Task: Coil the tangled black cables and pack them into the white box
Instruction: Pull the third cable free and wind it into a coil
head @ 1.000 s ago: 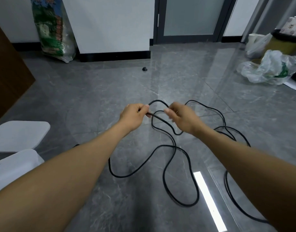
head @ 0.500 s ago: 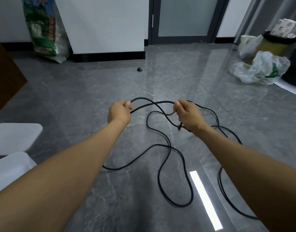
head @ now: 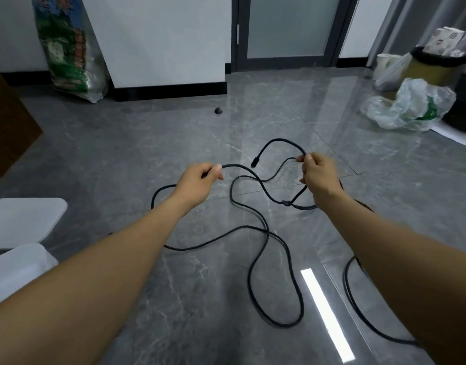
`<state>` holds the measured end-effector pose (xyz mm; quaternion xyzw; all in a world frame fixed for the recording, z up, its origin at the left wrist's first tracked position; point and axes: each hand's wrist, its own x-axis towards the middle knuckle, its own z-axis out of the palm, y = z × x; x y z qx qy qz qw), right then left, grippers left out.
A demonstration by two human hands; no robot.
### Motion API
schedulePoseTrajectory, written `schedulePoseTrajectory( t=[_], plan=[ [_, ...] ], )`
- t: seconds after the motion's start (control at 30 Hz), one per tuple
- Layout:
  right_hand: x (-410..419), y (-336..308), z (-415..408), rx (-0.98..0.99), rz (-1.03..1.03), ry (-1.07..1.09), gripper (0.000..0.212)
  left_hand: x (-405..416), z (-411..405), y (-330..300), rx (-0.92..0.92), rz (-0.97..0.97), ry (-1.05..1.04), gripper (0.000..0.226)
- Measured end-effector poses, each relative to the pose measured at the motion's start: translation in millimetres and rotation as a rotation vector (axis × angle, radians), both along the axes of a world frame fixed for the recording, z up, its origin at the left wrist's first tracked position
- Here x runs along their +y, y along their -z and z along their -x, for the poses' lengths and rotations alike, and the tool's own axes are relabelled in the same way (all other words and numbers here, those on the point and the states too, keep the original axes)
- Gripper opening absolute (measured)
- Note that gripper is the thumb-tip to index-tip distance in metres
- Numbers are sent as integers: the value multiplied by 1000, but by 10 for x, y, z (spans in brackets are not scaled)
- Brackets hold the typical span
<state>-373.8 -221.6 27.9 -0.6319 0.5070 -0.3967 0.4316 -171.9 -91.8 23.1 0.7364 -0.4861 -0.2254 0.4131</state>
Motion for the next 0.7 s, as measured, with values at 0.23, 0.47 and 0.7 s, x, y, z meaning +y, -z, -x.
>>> schedulePoseTrajectory(
  t=[0.23, 0.47, 0.7],
  plan=[
    [293, -16, -243, 419, 124, -547, 32, 95, 61, -95, -6, 36, 227, 23],
    [486, -68, -412, 452, 8, -653, 45, -49, -32, -28, -107, 122, -174, 18],
    [300, -1, -522, 309, -20, -420, 48, -110, 445, 24, 316, -129, 17, 31]
  ],
)
